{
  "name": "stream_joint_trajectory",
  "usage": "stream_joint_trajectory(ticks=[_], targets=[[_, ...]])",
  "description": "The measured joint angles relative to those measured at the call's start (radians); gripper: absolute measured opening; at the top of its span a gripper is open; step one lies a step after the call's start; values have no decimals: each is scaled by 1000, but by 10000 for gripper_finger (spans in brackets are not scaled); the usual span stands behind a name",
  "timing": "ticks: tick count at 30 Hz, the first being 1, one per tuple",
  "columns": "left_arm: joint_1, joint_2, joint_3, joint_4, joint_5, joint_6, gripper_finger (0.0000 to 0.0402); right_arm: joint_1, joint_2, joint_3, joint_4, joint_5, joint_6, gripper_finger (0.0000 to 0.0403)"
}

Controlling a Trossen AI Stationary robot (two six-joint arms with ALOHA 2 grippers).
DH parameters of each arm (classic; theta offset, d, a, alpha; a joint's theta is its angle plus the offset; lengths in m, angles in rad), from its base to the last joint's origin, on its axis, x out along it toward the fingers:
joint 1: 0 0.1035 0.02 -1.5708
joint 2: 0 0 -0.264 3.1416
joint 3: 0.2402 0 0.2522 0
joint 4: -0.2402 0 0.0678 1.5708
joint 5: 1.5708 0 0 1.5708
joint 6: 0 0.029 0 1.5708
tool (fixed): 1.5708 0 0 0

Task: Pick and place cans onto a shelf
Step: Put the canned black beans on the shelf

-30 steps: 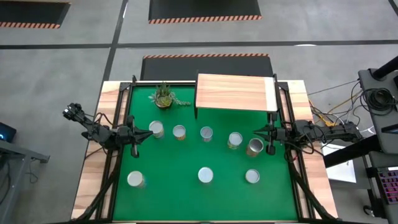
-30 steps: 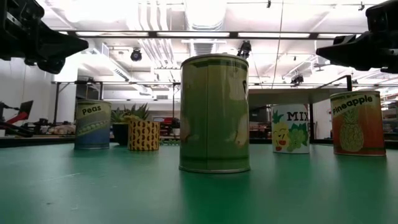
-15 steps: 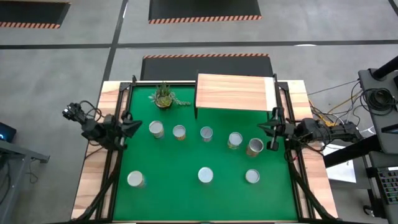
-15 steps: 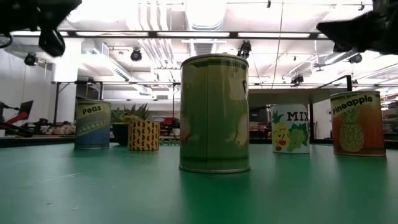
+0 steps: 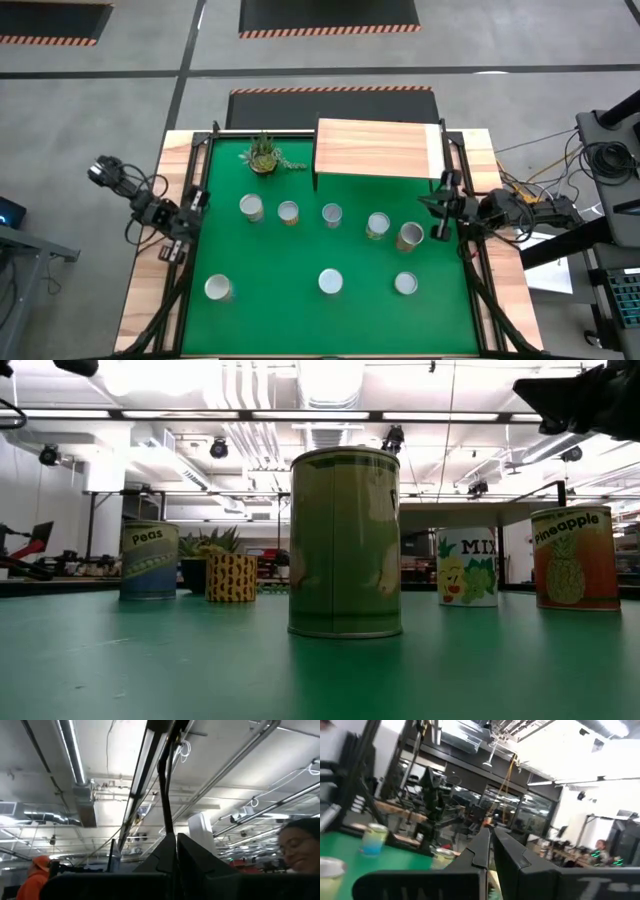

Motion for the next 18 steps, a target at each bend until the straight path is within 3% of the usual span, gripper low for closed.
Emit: stream_joint_trajectory(ticks=[5,8,13,16,18], targets=[[0,166,54,95,-14,29,0,0,0,0,1,0,76,13],[0,257,132,74,-99,9,0,-3,1,1,44,8,3,13],[1,403,281,-100,-457,-121,0,-3,-1,46,80,8,-189,13],[1,494,382,-300,-710,-254,0,-3,0,79,78,7,-260,13],[1,552,459,-483,-822,-362,0,-3,0,100,75,7,-254,13]])
